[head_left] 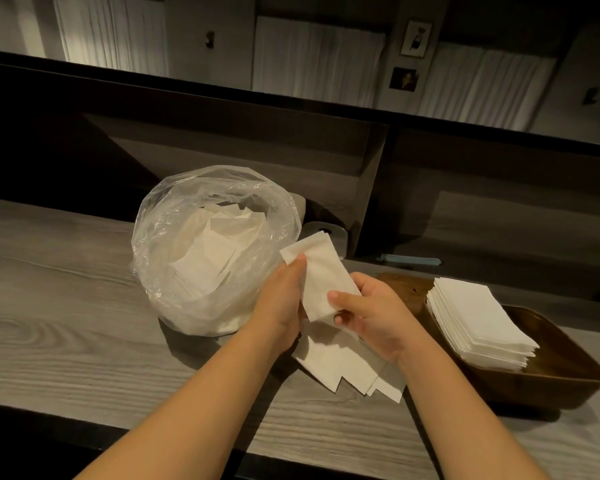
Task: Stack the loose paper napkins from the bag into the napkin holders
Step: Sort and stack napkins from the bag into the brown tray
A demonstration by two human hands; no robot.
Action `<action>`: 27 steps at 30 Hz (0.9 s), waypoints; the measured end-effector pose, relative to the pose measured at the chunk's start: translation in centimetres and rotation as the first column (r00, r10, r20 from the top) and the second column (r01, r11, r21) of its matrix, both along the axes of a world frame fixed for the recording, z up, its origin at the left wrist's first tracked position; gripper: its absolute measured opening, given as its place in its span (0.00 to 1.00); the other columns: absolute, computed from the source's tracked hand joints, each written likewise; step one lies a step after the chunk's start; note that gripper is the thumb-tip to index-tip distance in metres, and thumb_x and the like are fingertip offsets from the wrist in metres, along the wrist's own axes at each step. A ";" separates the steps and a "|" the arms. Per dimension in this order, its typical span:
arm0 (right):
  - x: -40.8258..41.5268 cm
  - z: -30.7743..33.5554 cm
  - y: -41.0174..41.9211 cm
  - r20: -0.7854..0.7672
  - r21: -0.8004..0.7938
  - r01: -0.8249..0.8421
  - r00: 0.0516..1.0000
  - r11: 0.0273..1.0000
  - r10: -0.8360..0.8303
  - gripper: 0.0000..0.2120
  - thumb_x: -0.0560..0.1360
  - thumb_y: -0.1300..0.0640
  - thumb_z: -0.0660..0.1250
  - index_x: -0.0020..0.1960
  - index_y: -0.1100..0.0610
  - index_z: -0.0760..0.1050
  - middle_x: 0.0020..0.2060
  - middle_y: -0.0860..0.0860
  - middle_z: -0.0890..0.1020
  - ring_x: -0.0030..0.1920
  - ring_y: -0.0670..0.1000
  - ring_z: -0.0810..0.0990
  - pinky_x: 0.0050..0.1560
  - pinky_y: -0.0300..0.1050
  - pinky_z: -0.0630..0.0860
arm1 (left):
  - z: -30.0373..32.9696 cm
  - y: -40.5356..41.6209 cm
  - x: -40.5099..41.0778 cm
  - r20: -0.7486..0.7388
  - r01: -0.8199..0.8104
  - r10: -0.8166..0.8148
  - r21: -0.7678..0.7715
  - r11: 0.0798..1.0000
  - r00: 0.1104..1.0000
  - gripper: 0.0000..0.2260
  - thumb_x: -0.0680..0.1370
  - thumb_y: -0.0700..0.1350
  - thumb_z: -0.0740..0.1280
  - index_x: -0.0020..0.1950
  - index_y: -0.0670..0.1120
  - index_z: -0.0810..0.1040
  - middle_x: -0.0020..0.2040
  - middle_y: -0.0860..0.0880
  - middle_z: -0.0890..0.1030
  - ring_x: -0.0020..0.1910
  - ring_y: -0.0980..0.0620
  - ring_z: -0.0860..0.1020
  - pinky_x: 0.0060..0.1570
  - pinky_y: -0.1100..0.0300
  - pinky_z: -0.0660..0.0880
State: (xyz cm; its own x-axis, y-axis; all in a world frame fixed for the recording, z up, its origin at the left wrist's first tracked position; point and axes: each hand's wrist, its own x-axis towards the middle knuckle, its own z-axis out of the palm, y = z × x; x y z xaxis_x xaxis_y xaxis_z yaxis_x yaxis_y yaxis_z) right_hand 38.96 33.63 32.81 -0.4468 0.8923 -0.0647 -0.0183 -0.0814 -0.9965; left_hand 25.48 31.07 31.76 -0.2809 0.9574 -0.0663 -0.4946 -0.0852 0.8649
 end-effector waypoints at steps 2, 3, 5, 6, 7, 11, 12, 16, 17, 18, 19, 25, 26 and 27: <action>0.1 0.2 -0.1 0.064 0.020 0.006 0.998 1.000 -0.008 0.10 0.76 0.62 0.69 0.57 0.62 0.75 0.39 0.55 0.83 0.33 0.47 0.79 0.33 0.37 0.75 | 0.2 0.0 0.0 0.062 -0.036 0.036 -0.002 0.999 0.997 0.06 0.84 0.49 0.59 0.53 0.50 0.75 0.47 0.45 0.83 0.48 0.45 0.83 0.50 0.47 0.80; 0.3 0.2 0.0 0.137 0.067 0.020 0.990 0.998 -0.029 0.10 0.77 0.60 0.69 0.57 0.59 0.76 0.37 0.54 0.82 0.31 0.47 0.77 0.32 0.38 0.73 | 0.3 0.0 -0.1 0.091 -0.050 0.050 -0.004 0.999 0.995 0.07 0.84 0.48 0.59 0.52 0.50 0.75 0.46 0.46 0.83 0.47 0.46 0.83 0.49 0.48 0.80; 0.8 0.1 0.3 0.321 0.271 0.086 0.931 0.959 -0.174 0.07 0.78 0.57 0.69 0.55 0.55 0.76 0.35 0.52 0.81 0.32 0.46 0.76 0.35 0.39 0.74 | 0.4 0.1 -0.1 0.123 -0.082 0.081 -0.003 0.997 0.989 0.07 0.84 0.48 0.58 0.54 0.50 0.75 0.47 0.47 0.83 0.47 0.47 0.82 0.49 0.48 0.79; 1.0 -0.1 0.5 0.411 0.415 0.107 0.864 0.903 -0.292 0.06 0.78 0.56 0.68 0.55 0.53 0.75 0.37 0.50 0.80 0.36 0.46 0.77 0.38 0.38 0.74 | 0.4 0.3 -0.1 0.103 -0.111 0.111 -0.006 0.994 0.988 0.06 0.85 0.48 0.58 0.57 0.50 0.74 0.48 0.48 0.82 0.48 0.47 0.81 0.49 0.48 0.79; 1.2 -0.1 0.6 0.480 0.542 0.085 0.785 0.836 -0.391 0.06 0.79 0.56 0.67 0.55 0.52 0.75 0.40 0.48 0.80 0.40 0.45 0.78 0.42 0.37 0.74 | 0.4 0.4 -0.2 0.051 -0.153 0.153 -0.014 0.988 0.987 0.06 0.85 0.48 0.58 0.59 0.51 0.72 0.49 0.50 0.80 0.48 0.49 0.80 0.48 0.50 0.79; 1.7 -0.6 0.6 0.729 0.553 -0.160 0.568 0.818 -0.382 0.15 0.80 0.58 0.63 0.67 0.53 0.71 0.61 0.49 0.76 0.59 0.49 0.76 0.58 0.41 0.73 | -0.3 0.4 -0.6 -0.349 -0.295 0.279 0.010 0.956 0.895 0.06 0.85 0.48 0.55 0.57 0.52 0.70 0.49 0.52 0.78 0.45 0.54 0.77 0.42 0.58 0.78; 1.9 -0.7 0.6 0.790 0.493 -0.209 0.515 0.845 -0.334 0.16 0.80 0.56 0.63 0.68 0.54 0.70 0.63 0.50 0.76 0.59 0.50 0.76 0.58 0.44 0.74 | -0.5 0.5 -0.7 -0.433 -0.291 0.274 0.028 0.956 0.859 0.07 0.85 0.48 0.55 0.57 0.50 0.72 0.50 0.50 0.79 0.47 0.52 0.78 0.45 0.57 0.78; 2.0 -0.7 0.7 0.910 0.310 -0.290 0.368 0.905 -0.193 0.36 0.72 0.38 0.70 0.73 0.54 0.65 0.69 0.52 0.71 0.65 0.53 0.71 0.59 0.47 0.74 | -1.0 0.6 -0.9 -0.672 -0.263 0.235 0.062 0.963 0.702 0.12 0.85 0.47 0.54 0.56 0.45 0.75 0.47 0.50 0.77 0.48 0.51 0.75 0.47 0.57 0.69; 1.8 -0.6 0.8 0.927 0.299 -0.302 0.317 0.905 -0.201 0.39 0.71 0.36 0.70 0.74 0.54 0.63 0.70 0.53 0.70 0.68 0.55 0.69 0.63 0.50 0.73 | -1.1 0.7 -0.9 -0.681 -0.262 0.232 0.061 0.963 0.694 0.12 0.85 0.47 0.54 0.55 0.45 0.75 0.46 0.50 0.76 0.47 0.51 0.74 0.47 0.58 0.68; 1.5 -0.4 0.8 0.939 0.296 -0.312 0.269 0.903 -0.215 0.40 0.70 0.35 0.70 0.74 0.54 0.63 0.70 0.53 0.69 0.69 0.56 0.66 0.65 0.54 0.71 | -1.2 0.8 -1.0 -0.676 -0.260 0.229 0.057 0.964 0.700 0.11 0.85 0.46 0.54 0.55 0.45 0.75 0.46 0.51 0.76 0.48 0.51 0.74 0.47 0.58 0.68; 1.3 -0.2 0.9 0.946 0.293 -0.317 0.232 0.902 -0.226 0.40 0.70 0.35 0.70 0.74 0.54 0.64 0.69 0.54 0.69 0.69 0.57 0.66 0.66 0.57 0.70 | -1.3 0.8 -1.1 -0.663 -0.259 0.228 0.052 0.964 0.714 0.12 0.85 0.46 0.54 0.57 0.45 0.75 0.47 0.50 0.77 0.49 0.50 0.75 0.49 0.56 0.69; 1.3 1.0 1.1 0.937 0.245 -0.357 0.325 0.901 -0.126 0.28 0.69 0.42 0.75 0.62 0.49 0.69 0.61 0.48 0.72 0.61 0.52 0.71 0.60 0.47 0.71 | -1.8 1.0 -1.2 -0.639 -0.298 0.270 0.067 0.952 0.720 0.14 0.85 0.46 0.54 0.60 0.43 0.77 0.51 0.49 0.78 0.52 0.49 0.76 0.51 0.57 0.69; 1.6 1.0 1.0 0.917 0.253 -0.334 0.383 0.908 -0.115 0.30 0.69 0.45 0.76 0.66 0.49 0.69 0.62 0.46 0.72 0.63 0.52 0.72 0.61 0.47 0.71 | -1.8 1.1 -1.2 -0.634 -0.306 0.281 0.073 0.949 0.720 0.14 0.85 0.47 0.54 0.60 0.43 0.77 0.52 0.49 0.78 0.52 0.49 0.76 0.51 0.57 0.69; 1.8 0.9 0.9 0.893 0.266 -0.312 0.436 0.912 -0.111 0.28 0.70 0.48 0.76 0.66 0.49 0.69 0.60 0.44 0.73 0.63 0.52 0.73 0.61 0.47 0.72 | -1.8 1.1 -1.2 -0.624 -0.310 0.290 0.080 0.947 0.725 0.15 0.85 0.47 0.54 0.62 0.43 0.77 0.53 0.48 0.79 0.53 0.49 0.76 0.52 0.55 0.70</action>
